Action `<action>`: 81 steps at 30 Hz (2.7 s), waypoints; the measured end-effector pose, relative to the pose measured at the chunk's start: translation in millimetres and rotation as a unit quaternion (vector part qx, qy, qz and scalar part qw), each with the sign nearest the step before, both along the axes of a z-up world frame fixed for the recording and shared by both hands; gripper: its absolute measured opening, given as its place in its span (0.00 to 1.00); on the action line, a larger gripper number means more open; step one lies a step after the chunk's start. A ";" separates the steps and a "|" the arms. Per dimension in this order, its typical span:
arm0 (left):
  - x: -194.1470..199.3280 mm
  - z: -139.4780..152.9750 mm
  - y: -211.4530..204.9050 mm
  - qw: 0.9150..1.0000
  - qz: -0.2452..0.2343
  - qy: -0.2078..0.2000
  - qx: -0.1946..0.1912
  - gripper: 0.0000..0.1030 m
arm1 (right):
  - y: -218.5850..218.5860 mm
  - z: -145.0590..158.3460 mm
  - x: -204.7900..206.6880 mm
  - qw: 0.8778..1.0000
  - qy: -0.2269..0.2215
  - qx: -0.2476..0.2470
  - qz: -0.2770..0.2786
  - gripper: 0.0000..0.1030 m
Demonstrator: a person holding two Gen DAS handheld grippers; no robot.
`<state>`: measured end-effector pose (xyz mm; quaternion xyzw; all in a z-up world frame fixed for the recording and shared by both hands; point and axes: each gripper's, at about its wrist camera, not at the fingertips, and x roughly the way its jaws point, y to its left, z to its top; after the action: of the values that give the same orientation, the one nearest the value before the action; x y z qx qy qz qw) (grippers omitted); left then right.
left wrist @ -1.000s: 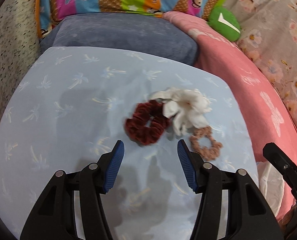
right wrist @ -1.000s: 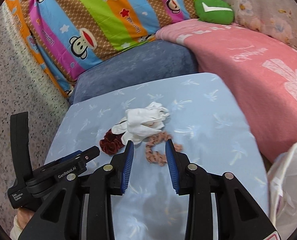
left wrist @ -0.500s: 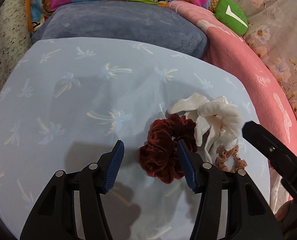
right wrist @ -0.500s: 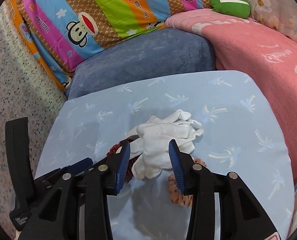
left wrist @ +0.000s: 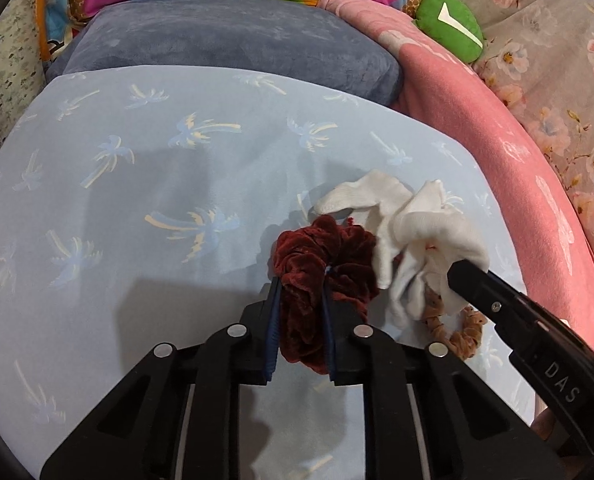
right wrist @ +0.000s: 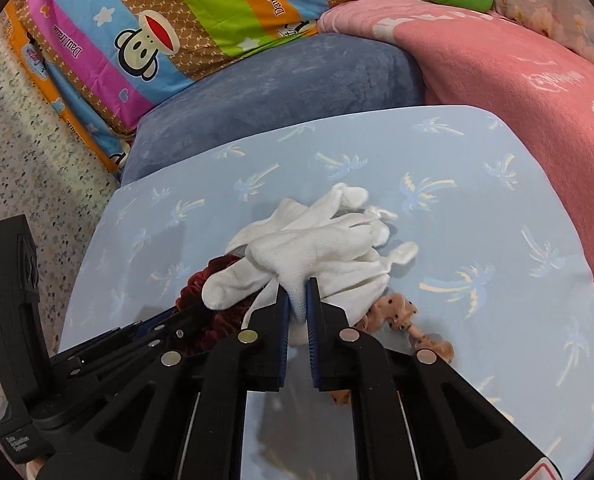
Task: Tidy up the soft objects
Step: 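Grasp the dark red scrunchie with the left tool while the right tool grasps a white glove, then carry the scrunchie and glove to the white bin and open both tools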
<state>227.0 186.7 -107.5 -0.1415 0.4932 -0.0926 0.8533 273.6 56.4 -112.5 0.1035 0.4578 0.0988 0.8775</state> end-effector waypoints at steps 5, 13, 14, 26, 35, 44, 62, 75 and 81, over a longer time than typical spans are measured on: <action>-16.4 20.9 -5.0 1.000 0.001 -0.021 -0.002 0.17 | -10.8 22.8 -23.0 1.000 -0.019 0.016 -0.009 0.06; -43.5 63.7 -20.3 0.998 -0.006 -0.062 -0.009 0.17 | -32.0 69.8 -69.2 0.997 -0.061 0.032 -0.022 0.06; -47.2 69.3 -24.0 0.998 -0.009 -0.068 -0.009 0.17 | -34.6 74.7 -74.3 0.997 -0.066 0.032 -0.024 0.06; -89.8 118.8 -87.7 0.990 -0.065 -0.127 -0.007 0.17 | -90.9 131.7 -144.5 0.990 -0.124 0.041 -0.058 0.06; -114.5 132.1 -148.0 0.981 -0.124 -0.146 0.000 0.17 | -154.3 151.7 -194.0 0.982 -0.151 0.038 -0.103 0.07; -135.3 139.7 -207.0 0.971 -0.182 -0.155 0.001 0.17 | -220.0 157.3 -232.4 0.974 -0.163 0.038 -0.154 0.07; -156.4 132.2 -293.3 0.955 -0.260 -0.145 0.007 0.18 | -306.8 138.0 -272.8 0.960 -0.154 0.043 -0.230 0.07; -161.5 129.4 -324.6 0.949 -0.277 -0.151 0.010 0.39 | -338.2 125.1 -279.8 0.955 -0.140 0.041 -0.256 0.08; -156.9 128.4 -324.0 0.953 -0.262 -0.150 0.011 0.50 | -344.2 123.0 -279.7 0.953 -0.140 0.041 -0.264 0.13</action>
<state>70.1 -137.3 20.9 0.0179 0.3798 -0.3274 0.8650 -6.0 -287.8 10.5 0.2419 0.2824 -0.1041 0.9224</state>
